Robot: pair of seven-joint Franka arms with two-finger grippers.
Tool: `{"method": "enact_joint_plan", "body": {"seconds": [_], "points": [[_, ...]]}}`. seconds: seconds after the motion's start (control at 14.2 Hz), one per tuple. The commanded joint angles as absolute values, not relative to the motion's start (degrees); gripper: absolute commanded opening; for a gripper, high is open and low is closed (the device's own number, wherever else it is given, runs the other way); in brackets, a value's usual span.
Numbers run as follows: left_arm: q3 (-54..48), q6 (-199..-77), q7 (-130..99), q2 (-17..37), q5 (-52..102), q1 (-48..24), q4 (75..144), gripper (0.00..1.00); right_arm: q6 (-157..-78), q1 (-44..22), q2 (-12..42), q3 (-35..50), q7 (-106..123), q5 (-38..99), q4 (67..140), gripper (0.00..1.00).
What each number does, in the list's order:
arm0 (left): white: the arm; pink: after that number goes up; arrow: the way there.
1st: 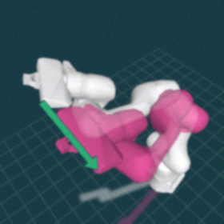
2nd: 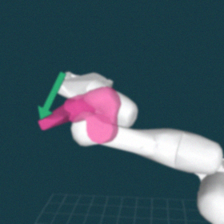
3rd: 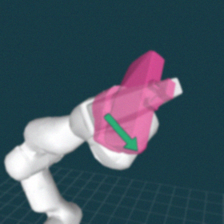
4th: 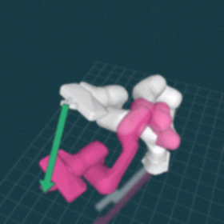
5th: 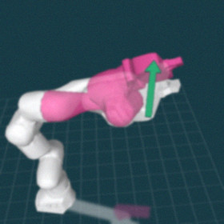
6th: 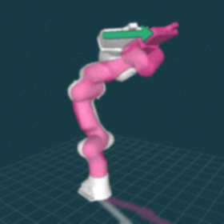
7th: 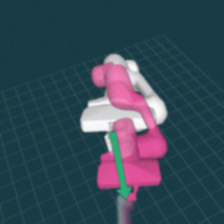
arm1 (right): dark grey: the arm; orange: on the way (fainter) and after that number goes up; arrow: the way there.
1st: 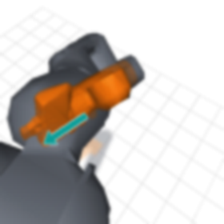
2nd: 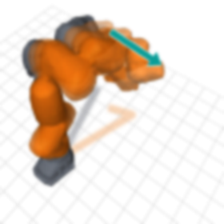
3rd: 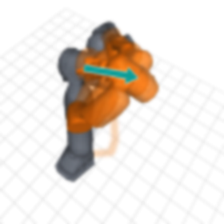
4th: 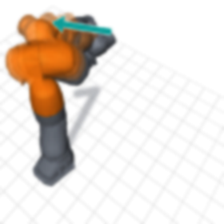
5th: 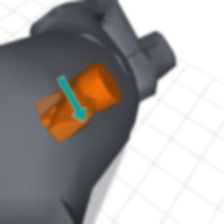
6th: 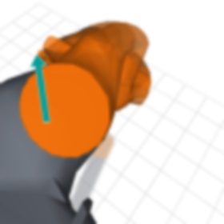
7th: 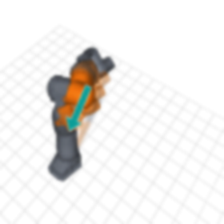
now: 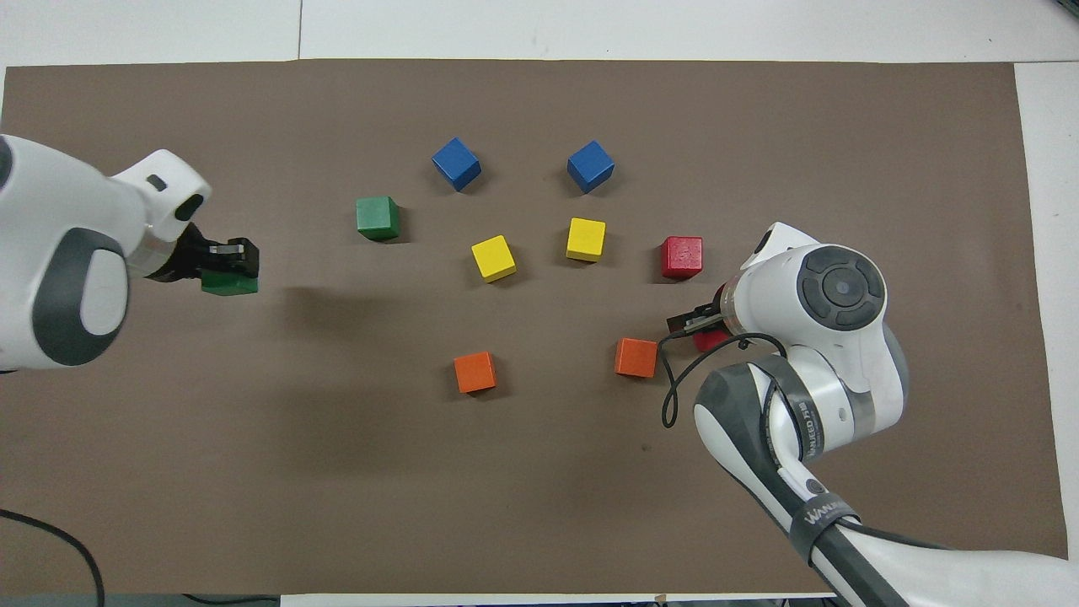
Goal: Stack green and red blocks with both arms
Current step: 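Place the green block with the left gripper while the right gripper moves red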
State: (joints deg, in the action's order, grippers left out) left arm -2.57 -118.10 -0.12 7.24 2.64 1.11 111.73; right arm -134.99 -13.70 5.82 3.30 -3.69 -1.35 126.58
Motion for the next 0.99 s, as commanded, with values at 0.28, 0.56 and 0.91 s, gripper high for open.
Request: {"method": "enact_joint_plan", "body": {"seconds": [0.28, 0.56, 0.91], "points": [[-2.8, -123.4, 17.7, 4.9, 3.9, 14.9, 119.3, 0.00, -140.1, -12.5, 7.0, 3.6, -1.8, -0.9, 129.0, 1.00], [-2.7, -131.0, 18.4, 5.2, 4.0, 15.7, 124.5, 0.00, -140.4, -12.3, 7.0, 3.6, -1.8, -0.9, 129.6, 1.00], [-2.7, -135.3, 17.8, 7.0, 3.9, 16.1, 125.7, 0.00, -142.1, -12.4, 8.5, 3.6, -2.5, -0.9, 129.8, 0.95]]}}
